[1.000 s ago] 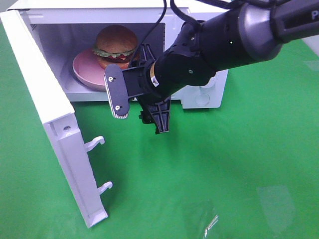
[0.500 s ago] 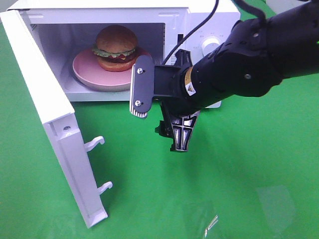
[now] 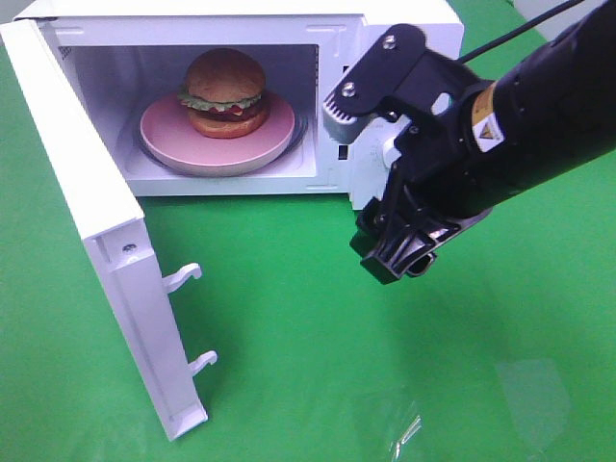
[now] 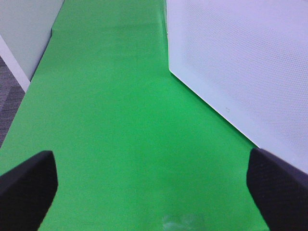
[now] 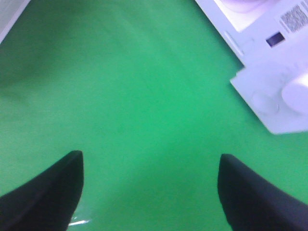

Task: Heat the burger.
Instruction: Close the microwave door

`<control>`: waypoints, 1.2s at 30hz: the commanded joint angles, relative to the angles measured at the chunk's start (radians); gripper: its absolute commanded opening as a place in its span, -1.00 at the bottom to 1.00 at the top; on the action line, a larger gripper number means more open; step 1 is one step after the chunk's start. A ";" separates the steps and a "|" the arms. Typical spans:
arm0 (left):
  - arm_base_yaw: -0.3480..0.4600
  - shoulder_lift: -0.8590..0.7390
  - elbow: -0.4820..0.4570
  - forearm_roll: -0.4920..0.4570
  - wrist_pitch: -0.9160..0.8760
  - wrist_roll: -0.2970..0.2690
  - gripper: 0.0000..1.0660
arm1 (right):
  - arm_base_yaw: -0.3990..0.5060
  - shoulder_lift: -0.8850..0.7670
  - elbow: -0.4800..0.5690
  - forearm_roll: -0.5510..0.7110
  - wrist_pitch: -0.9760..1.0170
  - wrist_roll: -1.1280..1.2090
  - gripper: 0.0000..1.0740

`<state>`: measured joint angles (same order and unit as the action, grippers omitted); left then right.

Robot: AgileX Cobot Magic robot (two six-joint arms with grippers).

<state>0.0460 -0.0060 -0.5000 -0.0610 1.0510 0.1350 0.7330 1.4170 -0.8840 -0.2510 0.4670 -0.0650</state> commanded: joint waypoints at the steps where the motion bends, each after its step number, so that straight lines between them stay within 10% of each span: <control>1: 0.001 -0.023 0.002 0.001 -0.012 -0.004 0.88 | 0.002 -0.050 0.005 0.010 0.099 0.095 0.42; 20: 0.001 -0.023 0.002 0.001 -0.012 -0.004 0.88 | 0.002 -0.377 0.005 0.054 0.533 0.144 0.42; 36: 0.001 -0.023 0.002 0.001 -0.012 -0.004 0.88 | -0.115 -0.726 0.216 0.069 0.567 0.151 0.42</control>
<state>0.0460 -0.0060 -0.5000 -0.0610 1.0510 0.1350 0.6350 0.6990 -0.6750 -0.1850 1.0290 0.0770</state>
